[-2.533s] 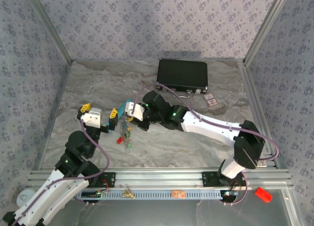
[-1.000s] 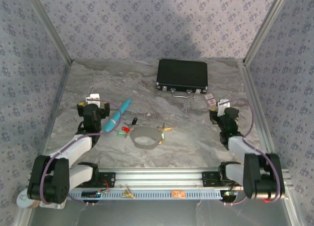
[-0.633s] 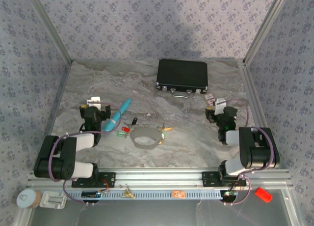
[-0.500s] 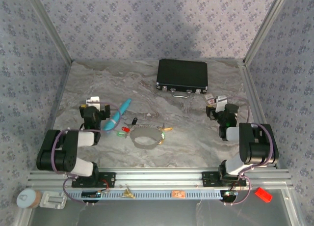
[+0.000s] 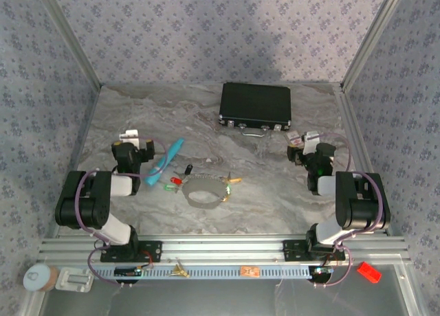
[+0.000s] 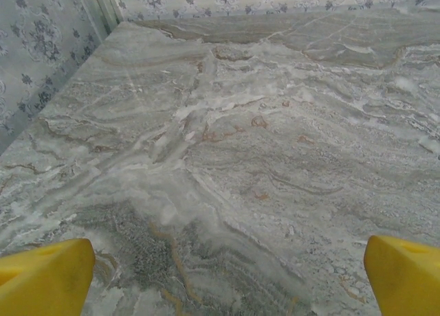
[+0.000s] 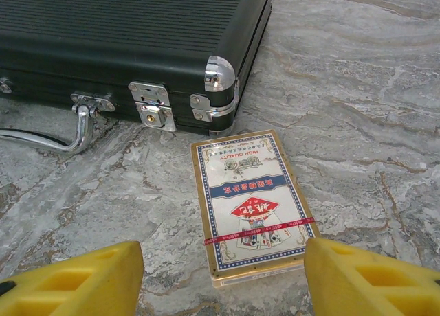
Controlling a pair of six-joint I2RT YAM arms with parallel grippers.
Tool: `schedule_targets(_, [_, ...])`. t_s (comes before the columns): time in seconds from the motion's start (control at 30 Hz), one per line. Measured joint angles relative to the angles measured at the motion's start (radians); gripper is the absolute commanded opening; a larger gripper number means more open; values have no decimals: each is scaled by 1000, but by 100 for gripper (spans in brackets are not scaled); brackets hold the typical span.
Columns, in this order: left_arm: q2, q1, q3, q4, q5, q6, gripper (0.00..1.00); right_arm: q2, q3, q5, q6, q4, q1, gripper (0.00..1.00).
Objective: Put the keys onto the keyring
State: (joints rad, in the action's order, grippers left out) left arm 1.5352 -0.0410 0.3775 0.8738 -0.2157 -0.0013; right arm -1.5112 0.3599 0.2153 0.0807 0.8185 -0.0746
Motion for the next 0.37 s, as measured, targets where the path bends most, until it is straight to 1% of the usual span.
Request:
schedule_targets(0.2, [0, 35, 8, -45, 59, -13, 100, 0, 3, -15, -7, -2, 0, 69])
schedule_targets(0.37, [0, 39, 15, -60, 82, -19, 100, 0, 4, -18, -11, -3, 0, 74])
